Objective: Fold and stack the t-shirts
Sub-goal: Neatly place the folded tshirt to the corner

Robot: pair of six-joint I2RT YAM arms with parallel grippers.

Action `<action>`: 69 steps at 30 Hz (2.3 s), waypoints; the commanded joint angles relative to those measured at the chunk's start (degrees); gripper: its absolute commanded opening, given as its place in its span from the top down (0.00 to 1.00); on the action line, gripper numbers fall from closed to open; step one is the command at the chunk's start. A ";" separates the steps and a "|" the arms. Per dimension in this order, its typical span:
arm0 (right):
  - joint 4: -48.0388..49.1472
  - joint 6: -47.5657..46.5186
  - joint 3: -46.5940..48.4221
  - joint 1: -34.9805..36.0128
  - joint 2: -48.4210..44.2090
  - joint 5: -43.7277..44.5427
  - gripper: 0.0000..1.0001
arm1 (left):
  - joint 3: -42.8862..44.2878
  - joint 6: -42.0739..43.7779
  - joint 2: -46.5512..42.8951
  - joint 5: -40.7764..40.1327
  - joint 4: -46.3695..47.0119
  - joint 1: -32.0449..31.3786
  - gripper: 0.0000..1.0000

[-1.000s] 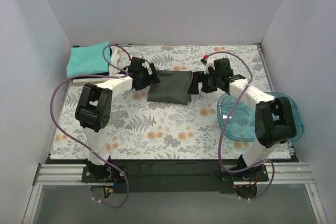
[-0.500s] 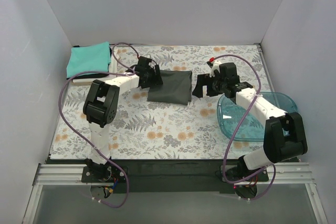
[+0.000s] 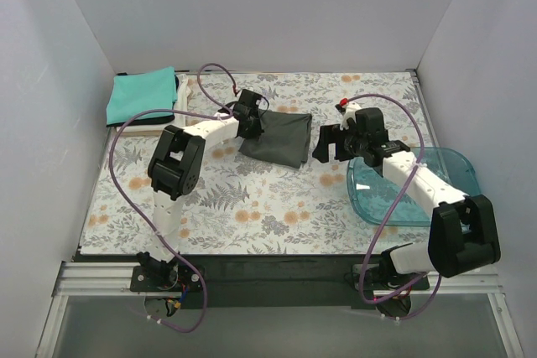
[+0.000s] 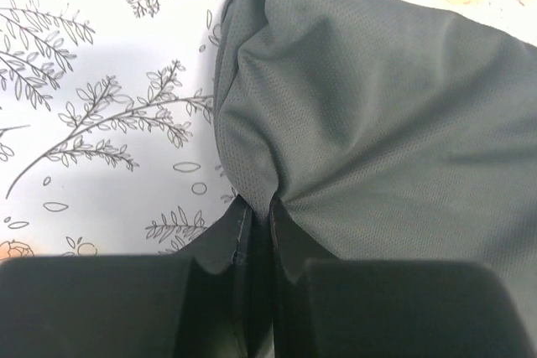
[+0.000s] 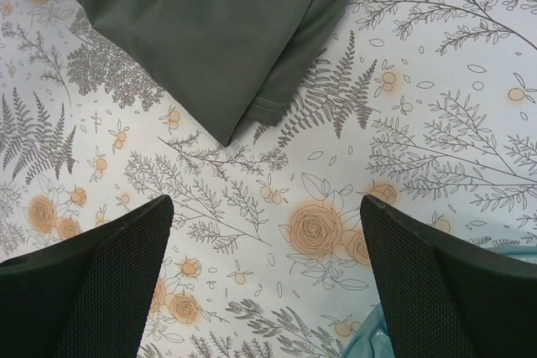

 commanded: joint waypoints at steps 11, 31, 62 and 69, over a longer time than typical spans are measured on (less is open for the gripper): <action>1.57 -2.81 -3.19 -0.16 -3.13 3.84 0.02 | -1.73 15.65 -3.06 -27.44 -2.10 0.17 1.00; 1.48 -4.13 -6.79 -0.24 -6.91 13.95 0.02 | -1.04 56.00 -9.30 -36.51 26.12 10.19 1.00; 1.65 -4.31 -7.32 -0.16 -5.33 14.92 0.02 | 7.93 58.65 -20.82 -31.50 21.65 14.50 1.00; 1.57 -4.31 -7.15 -0.16 -4.89 14.66 0.02 | 6.62 55.23 -20.47 -31.07 18.75 17.66 1.00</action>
